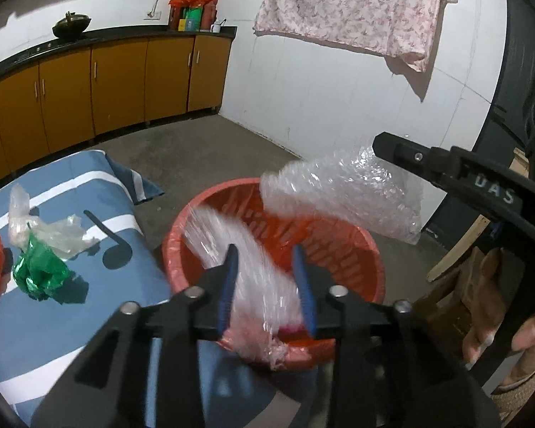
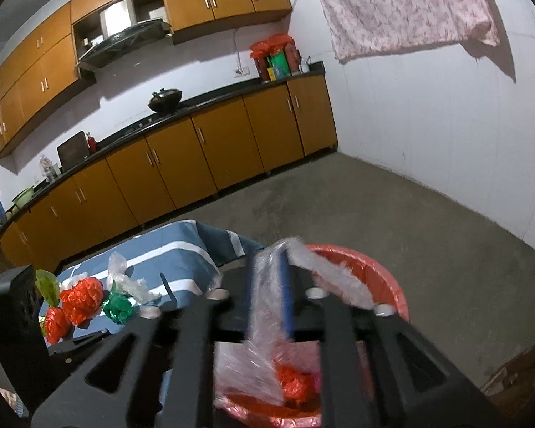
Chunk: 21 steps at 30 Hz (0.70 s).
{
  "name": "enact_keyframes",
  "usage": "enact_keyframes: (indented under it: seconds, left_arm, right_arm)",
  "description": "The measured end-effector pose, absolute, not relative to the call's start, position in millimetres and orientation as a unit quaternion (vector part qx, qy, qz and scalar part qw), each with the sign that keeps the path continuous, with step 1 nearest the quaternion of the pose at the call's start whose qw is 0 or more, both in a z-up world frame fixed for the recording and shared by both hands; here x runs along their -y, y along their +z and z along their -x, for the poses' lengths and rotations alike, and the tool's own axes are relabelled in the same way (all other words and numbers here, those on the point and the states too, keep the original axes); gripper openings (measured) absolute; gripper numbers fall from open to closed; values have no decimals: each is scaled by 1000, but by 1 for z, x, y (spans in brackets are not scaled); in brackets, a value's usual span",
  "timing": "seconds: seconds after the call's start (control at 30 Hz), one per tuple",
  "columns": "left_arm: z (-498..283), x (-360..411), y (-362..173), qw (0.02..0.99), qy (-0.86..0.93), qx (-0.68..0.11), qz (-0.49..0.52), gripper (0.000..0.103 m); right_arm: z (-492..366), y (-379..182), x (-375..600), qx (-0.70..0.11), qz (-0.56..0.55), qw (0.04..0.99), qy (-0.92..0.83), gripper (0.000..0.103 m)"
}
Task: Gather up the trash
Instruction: 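Open both tools over the basket to drop the bubble wrap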
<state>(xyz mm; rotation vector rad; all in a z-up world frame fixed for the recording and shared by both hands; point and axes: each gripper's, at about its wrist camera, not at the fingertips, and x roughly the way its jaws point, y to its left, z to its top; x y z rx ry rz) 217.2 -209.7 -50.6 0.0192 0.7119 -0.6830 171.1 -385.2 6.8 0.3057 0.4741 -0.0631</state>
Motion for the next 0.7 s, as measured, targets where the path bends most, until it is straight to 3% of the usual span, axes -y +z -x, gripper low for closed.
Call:
enact_keyframes:
  seconds: [0.03,0.17,0.33,0.43,0.7]
  left_arm:
    - [-218,208,-53,880,-326,-344,-9,39]
    - [-220,195,-56,884,-307,-351,0,46]
    - [-212,163,-50,907,-259,-332,7,74]
    - [-204,141,-46,921,-226,-318,-1,84]
    - [-179,79,-45,944,-140,-300,-23,95]
  right_arm:
    - [-168,6,386,-231,-153,960,-35,47]
    - [-162,5,386,-232,-150,960,-42,50]
    - [-151,9,381,-219,-138,964,-66,80]
    - [-148,10,369,-217,-120,966,-71,89]
    - [-151,7,333,-224,-88,969,-55,99]
